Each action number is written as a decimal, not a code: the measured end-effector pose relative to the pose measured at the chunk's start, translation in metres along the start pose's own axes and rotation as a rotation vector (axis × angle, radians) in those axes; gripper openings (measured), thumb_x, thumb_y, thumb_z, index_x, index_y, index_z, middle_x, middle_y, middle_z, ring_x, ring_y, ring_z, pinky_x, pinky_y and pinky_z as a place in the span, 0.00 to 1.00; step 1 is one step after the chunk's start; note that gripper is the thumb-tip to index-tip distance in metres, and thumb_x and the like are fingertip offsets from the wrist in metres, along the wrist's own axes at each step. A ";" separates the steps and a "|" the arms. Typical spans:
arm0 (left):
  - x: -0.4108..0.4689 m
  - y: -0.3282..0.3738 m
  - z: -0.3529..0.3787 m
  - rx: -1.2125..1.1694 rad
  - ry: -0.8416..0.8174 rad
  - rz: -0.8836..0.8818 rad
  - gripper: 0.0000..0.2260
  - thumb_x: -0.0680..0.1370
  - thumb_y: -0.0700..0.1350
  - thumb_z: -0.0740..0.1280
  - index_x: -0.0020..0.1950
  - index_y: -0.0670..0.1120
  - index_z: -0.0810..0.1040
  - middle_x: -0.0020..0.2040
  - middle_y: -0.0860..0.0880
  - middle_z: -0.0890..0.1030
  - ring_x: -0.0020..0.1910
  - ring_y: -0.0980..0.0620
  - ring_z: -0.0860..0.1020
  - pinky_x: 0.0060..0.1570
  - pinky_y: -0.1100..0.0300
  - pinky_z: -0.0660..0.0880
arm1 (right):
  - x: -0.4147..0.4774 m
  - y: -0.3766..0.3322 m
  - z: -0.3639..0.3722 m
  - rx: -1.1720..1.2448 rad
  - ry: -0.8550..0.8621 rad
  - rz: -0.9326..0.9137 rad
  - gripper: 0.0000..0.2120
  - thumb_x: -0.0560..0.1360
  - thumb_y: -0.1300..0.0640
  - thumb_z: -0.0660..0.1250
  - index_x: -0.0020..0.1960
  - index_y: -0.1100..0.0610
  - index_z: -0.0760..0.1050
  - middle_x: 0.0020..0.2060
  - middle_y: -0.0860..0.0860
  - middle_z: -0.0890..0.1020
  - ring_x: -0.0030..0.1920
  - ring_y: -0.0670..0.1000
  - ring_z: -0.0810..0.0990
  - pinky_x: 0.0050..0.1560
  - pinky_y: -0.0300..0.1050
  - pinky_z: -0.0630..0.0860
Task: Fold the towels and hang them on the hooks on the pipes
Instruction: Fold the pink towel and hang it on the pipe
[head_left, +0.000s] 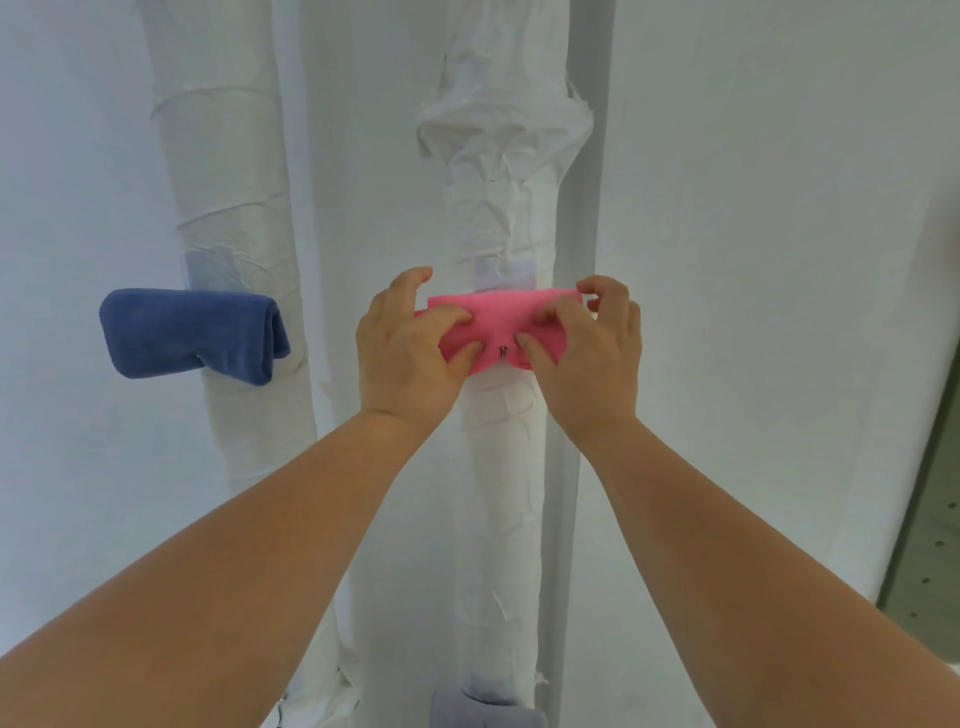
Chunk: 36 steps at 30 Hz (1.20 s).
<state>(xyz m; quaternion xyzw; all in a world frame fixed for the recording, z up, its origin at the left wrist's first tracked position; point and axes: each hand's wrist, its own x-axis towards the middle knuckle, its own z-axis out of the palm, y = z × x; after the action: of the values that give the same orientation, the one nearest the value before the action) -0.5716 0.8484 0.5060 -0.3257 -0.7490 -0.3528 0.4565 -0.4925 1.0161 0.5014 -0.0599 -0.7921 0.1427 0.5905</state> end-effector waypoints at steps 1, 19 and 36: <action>0.000 0.000 0.001 0.052 0.021 0.044 0.10 0.71 0.49 0.77 0.51 0.49 0.86 0.67 0.45 0.77 0.60 0.40 0.76 0.60 0.44 0.73 | 0.001 0.001 0.001 -0.050 0.025 -0.057 0.12 0.72 0.49 0.74 0.54 0.49 0.80 0.64 0.52 0.72 0.61 0.57 0.71 0.61 0.51 0.71; -0.020 0.006 -0.009 0.303 -0.073 0.109 0.17 0.77 0.51 0.72 0.65 0.49 0.82 0.74 0.42 0.72 0.68 0.36 0.71 0.65 0.39 0.68 | -0.027 -0.006 -0.003 -0.390 -0.141 -0.127 0.27 0.83 0.45 0.56 0.79 0.53 0.60 0.79 0.52 0.61 0.79 0.60 0.55 0.75 0.62 0.55; -0.114 -0.027 -0.040 0.102 -0.339 -0.052 0.30 0.79 0.55 0.67 0.79 0.52 0.63 0.81 0.46 0.59 0.79 0.41 0.59 0.76 0.42 0.60 | -0.148 -0.044 0.002 -0.400 -0.272 0.190 0.34 0.81 0.39 0.57 0.82 0.46 0.50 0.82 0.54 0.47 0.82 0.59 0.43 0.78 0.64 0.47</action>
<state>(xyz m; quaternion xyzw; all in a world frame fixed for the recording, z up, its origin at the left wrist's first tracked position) -0.5325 0.7817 0.4093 -0.3375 -0.8404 -0.2660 0.3302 -0.4473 0.9346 0.3781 -0.2299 -0.8674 0.0450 0.4391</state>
